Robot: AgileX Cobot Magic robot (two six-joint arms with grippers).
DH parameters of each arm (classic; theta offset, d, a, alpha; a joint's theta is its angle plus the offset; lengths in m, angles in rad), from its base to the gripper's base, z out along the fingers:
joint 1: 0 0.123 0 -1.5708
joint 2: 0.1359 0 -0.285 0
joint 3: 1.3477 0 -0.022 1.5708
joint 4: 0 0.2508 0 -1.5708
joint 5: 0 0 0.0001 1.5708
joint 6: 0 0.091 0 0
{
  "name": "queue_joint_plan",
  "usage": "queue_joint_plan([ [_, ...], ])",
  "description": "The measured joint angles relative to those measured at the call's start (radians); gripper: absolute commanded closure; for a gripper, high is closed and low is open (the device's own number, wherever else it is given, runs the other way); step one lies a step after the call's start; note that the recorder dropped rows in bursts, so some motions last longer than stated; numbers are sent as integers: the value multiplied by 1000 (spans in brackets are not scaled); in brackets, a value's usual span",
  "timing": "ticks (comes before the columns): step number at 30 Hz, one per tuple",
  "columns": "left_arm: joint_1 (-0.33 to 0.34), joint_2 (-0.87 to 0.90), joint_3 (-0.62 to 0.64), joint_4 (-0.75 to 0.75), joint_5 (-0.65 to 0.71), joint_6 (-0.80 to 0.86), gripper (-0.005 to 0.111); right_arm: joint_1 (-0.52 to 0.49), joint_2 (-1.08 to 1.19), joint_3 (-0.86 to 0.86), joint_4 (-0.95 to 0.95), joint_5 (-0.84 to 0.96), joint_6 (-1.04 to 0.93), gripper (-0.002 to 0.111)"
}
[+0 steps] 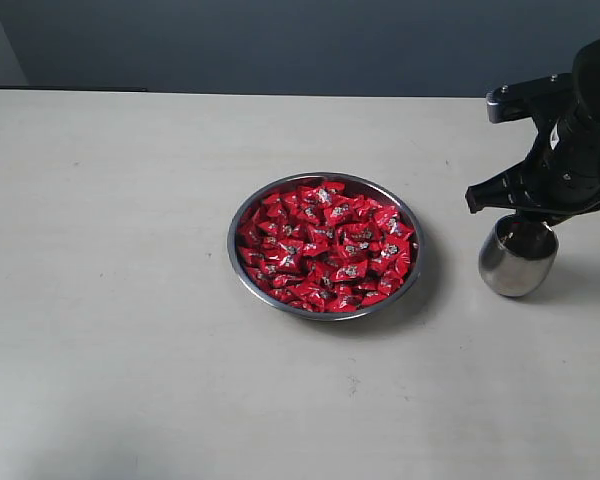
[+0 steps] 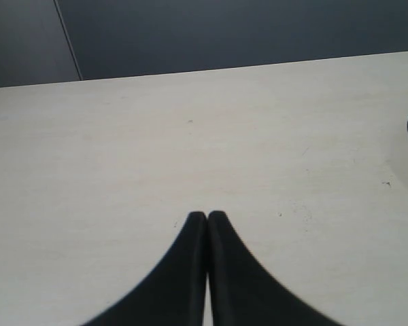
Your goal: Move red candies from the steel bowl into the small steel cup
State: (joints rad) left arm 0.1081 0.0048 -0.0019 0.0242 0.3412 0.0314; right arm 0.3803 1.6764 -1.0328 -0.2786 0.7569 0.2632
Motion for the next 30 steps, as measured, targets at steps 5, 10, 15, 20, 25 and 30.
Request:
queue_joint_plan([
  [5,0,0,0,0,0,0,106,0,0,0,0,0,0,69],
  [10,0,0,0,0,0,0,106,4,-26,0,35,-31,0,69],
  [15,0,0,0,0,0,0,106,54,-51,0,193,-137,-108,69],
  [20,0,0,0,0,0,0,106,129,-17,-16,399,-219,-318,69],
  [25,0,0,0,0,0,0,106,148,92,-116,440,-204,-364,69],
  [30,0,0,0,0,0,0,106,149,214,-226,442,-143,-390,69],
])
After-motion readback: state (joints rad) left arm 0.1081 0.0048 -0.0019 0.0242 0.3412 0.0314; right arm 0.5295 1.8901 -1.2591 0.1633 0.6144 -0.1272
